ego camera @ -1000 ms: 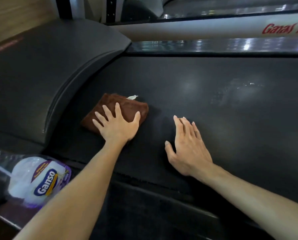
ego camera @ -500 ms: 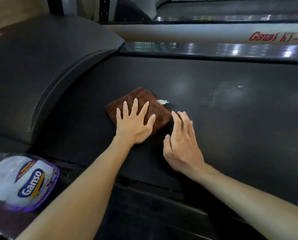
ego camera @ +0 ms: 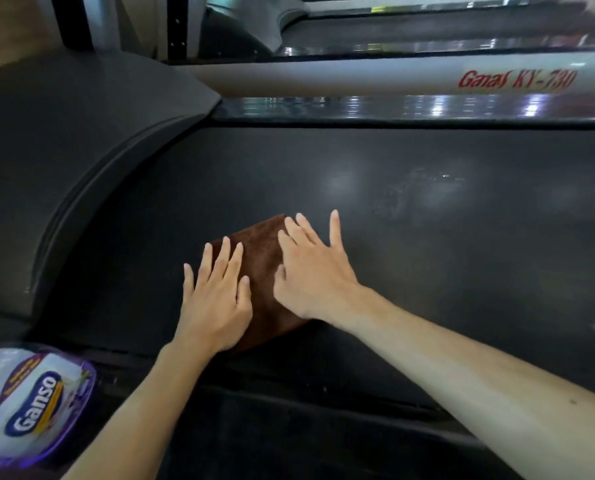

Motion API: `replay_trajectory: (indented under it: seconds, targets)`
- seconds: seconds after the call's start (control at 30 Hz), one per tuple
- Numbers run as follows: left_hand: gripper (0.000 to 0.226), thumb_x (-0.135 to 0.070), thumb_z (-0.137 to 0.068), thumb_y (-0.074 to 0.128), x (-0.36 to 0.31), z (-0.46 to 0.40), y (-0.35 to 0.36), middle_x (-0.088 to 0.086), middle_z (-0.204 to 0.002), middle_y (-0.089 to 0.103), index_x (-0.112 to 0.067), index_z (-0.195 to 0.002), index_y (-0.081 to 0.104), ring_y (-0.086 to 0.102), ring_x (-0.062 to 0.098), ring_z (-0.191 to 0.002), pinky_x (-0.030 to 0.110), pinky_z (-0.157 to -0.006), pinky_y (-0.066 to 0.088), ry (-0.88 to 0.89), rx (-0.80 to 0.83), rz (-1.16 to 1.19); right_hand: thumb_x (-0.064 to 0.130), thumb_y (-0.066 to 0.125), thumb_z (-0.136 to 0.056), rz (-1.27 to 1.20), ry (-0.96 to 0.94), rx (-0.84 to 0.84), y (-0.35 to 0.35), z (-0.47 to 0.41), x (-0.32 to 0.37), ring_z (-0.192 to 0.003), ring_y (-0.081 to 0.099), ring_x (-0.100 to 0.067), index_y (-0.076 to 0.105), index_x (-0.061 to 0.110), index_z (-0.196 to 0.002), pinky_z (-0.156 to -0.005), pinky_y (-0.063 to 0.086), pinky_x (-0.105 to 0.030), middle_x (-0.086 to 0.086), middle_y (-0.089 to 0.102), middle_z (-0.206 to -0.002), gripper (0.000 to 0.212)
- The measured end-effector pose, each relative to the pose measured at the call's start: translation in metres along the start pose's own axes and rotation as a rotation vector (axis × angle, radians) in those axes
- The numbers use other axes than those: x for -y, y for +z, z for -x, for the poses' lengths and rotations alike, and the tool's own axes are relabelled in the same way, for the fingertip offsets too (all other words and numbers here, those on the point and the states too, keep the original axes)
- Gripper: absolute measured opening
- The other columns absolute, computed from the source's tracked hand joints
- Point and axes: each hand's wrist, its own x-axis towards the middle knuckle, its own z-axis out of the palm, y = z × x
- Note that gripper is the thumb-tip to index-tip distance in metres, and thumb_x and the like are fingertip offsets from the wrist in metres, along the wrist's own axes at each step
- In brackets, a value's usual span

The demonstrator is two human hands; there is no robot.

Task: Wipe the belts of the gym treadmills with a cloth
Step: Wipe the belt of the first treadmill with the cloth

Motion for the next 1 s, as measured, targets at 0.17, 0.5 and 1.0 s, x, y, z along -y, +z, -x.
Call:
replay_trajectory:
  seconds: [0.17, 0.5, 1.0]
  targets:
    - [0.061, -0.037, -0.109, 0.019, -0.004, -0.013, -0.002, -0.009, -0.170, -0.015, -0.027, -0.164, -0.005, -0.021, 0.016, -0.156, 0.049, -0.123, -0.017, -0.004, 0.050, -0.073, 0.038, 0.026, -0.109, 0.156, -0.112, 0.042, 0.011, -0.011, 0.002, -0.161, -0.003, -0.025, 0.015, 0.007, -0.165, -0.124, -0.014, -0.062, -0.010, 0.007, -0.174, 0.065]
    - [0.065, -0.041, -0.107, 0.026, -0.081, -0.040, 0.014, -0.008, -0.172, -0.012, -0.025, -0.165, 0.000, -0.014, 0.017, -0.157, 0.055, -0.124, -0.008, 0.090, 0.068, -0.085, 0.045, -0.014, -0.092, 0.256, 0.037, 0.120, 0.017, 0.014, -0.095, -0.160, -0.008, -0.014, -0.002, 0.014, -0.166, -0.119, -0.015, -0.070, 0.002, -0.004, -0.175, 0.081]
    - [0.070, -0.053, -0.104, 0.030, -0.002, -0.049, 0.002, -0.002, -0.172, -0.005, -0.028, -0.165, 0.007, -0.010, 0.014, -0.158, 0.049, -0.128, -0.003, -0.030, 0.012, -0.057, 0.085, 0.022, -0.092, -0.006, 0.462, 0.060, 0.029, 0.011, -0.043, -0.155, -0.020, -0.045, -0.006, 0.010, -0.165, -0.125, -0.012, -0.060, -0.026, -0.014, -0.169, 0.109]
